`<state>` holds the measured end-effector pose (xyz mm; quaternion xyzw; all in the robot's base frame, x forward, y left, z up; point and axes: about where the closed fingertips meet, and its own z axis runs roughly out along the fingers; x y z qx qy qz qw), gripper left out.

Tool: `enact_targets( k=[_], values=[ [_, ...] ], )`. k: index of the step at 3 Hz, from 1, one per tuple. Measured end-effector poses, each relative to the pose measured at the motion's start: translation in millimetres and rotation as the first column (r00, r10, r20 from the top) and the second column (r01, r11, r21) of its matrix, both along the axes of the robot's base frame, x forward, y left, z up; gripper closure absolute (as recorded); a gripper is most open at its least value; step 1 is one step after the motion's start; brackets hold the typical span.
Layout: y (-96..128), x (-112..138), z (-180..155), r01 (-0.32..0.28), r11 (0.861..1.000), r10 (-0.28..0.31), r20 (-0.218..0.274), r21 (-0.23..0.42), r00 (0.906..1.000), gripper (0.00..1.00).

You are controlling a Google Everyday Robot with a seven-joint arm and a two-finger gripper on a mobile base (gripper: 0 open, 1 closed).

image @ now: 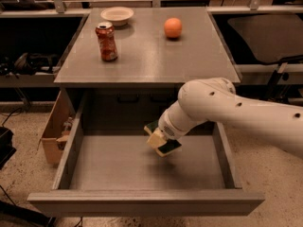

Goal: Place sponge into top drawer

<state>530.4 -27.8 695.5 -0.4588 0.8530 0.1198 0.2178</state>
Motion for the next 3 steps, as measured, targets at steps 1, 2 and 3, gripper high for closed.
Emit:
enact_targets(
  k=[1, 2, 3],
  values=[
    [12, 12, -19, -0.055, 0.998, 0.054, -0.084, -0.004, 0.9950, 1.00],
    [18, 18, -32, -0.092, 0.996, 0.090, -0.148, -0.008, 0.9849, 1.00],
    [18, 18, -33, -0.095, 0.995, 0.093, -0.154, -0.009, 0.9836, 0.82]
  ],
)
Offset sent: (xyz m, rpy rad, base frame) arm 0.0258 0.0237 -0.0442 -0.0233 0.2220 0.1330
